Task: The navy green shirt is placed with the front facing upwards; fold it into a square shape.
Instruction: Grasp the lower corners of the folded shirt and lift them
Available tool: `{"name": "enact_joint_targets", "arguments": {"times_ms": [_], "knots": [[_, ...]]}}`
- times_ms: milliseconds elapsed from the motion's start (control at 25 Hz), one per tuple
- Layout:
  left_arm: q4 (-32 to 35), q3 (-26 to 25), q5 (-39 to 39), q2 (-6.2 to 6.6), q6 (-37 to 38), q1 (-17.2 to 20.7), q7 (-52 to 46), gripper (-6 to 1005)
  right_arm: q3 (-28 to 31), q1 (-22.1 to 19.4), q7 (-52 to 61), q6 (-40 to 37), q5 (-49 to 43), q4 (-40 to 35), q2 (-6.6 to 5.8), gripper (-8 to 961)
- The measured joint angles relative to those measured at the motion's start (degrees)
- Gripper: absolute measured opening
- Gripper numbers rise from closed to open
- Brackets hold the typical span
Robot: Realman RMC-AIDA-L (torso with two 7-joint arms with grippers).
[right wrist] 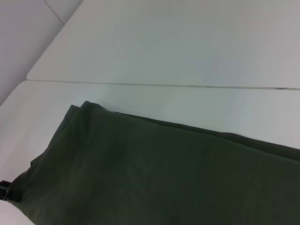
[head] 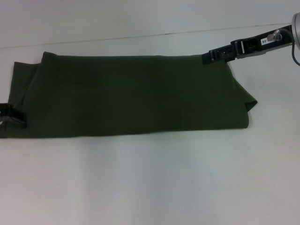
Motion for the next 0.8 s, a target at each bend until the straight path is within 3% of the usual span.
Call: {"name": "enact_joint_targets", "arguments": {"times_ms": [800], "knots": [[3.9,0.6,-0.1,-0.5,-1.4,-1.8,0.2,764,2.4,-0.9,-0.5,-0.7,0.0,0.0,-0.22,945]]}}
